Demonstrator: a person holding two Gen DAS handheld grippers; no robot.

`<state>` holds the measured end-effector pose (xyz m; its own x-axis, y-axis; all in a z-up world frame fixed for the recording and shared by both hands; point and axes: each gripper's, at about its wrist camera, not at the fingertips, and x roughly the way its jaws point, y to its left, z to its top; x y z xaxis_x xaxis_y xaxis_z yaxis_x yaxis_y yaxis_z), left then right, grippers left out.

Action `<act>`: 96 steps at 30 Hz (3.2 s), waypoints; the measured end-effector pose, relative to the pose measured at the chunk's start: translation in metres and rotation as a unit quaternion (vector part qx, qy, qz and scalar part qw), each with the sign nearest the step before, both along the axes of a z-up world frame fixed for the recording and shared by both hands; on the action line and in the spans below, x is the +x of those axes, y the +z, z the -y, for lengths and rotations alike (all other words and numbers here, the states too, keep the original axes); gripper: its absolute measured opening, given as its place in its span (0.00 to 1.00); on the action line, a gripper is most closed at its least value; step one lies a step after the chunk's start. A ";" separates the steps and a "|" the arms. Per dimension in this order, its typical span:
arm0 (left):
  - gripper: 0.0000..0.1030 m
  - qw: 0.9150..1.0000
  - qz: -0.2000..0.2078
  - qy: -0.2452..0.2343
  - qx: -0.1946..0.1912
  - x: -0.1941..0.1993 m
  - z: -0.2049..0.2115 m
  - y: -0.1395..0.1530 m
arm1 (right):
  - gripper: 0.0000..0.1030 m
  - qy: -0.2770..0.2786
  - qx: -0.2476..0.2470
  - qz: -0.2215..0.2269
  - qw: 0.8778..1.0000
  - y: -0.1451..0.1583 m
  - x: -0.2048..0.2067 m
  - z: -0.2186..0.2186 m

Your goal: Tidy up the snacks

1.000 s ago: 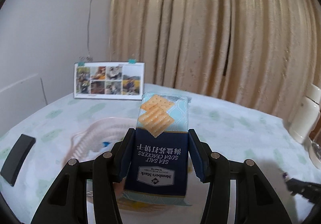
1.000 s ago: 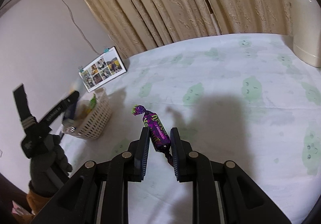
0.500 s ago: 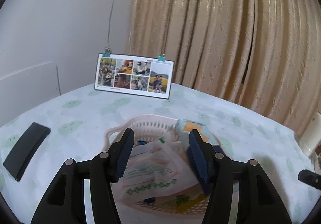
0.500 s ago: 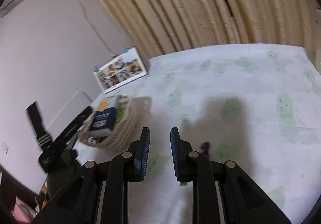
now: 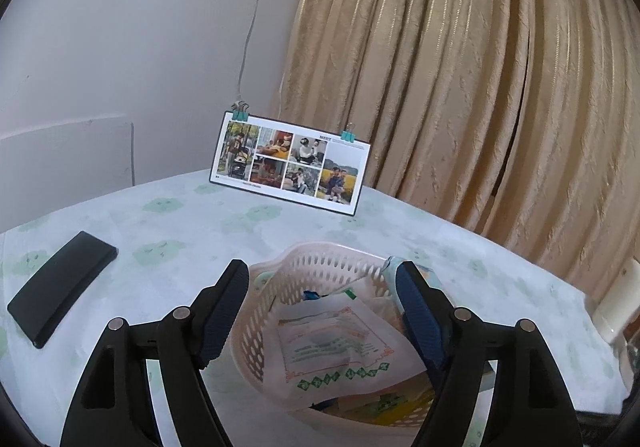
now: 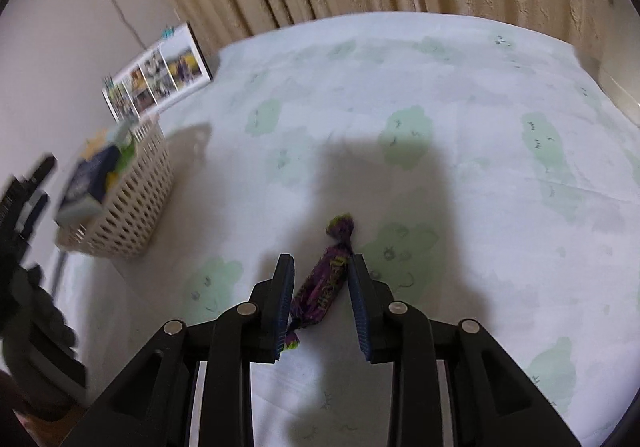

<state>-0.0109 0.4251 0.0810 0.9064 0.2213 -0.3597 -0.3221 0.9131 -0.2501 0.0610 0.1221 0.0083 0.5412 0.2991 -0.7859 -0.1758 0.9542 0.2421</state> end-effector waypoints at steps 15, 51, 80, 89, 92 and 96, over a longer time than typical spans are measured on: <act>0.74 0.999 0.019 0.030 -0.022 -0.017 -0.021 -0.001 | 0.15 0.015 0.038 0.065 0.997 0.041 -0.006 -0.023; 0.86 0.997 0.040 0.064 -0.028 -0.028 -0.031 -0.001 | 0.53 0.107 0.095 0.116 0.983 0.061 0.037 -0.151; 1.00 0.988 -0.029 0.028 0.148 -0.054 -0.007 0.013 | 1.00 0.167 -0.034 0.154 0.973 0.063 -0.027 -0.135; 1.00 0.985 -0.055 0.004 0.161 -0.050 -0.002 0.007 | 1.00 0.173 -0.053 0.154 0.971 0.063 -0.032 -0.144; 1.00 0.986 -0.055 0.004 0.158 -0.049 -0.003 0.006 | 1.00 0.171 -0.060 0.153 0.971 0.062 -0.033 -0.144; 1.00 0.986 -0.055 0.007 0.157 -0.048 -0.005 0.005 | 1.00 0.171 -0.061 0.151 0.972 0.061 -0.033 -0.145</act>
<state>-0.0589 0.4303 0.0857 0.8615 0.3502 -0.3676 -0.3454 0.9349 0.0813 0.0284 0.2672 0.0696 0.6381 0.4160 -0.6479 -0.5323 0.8463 0.0192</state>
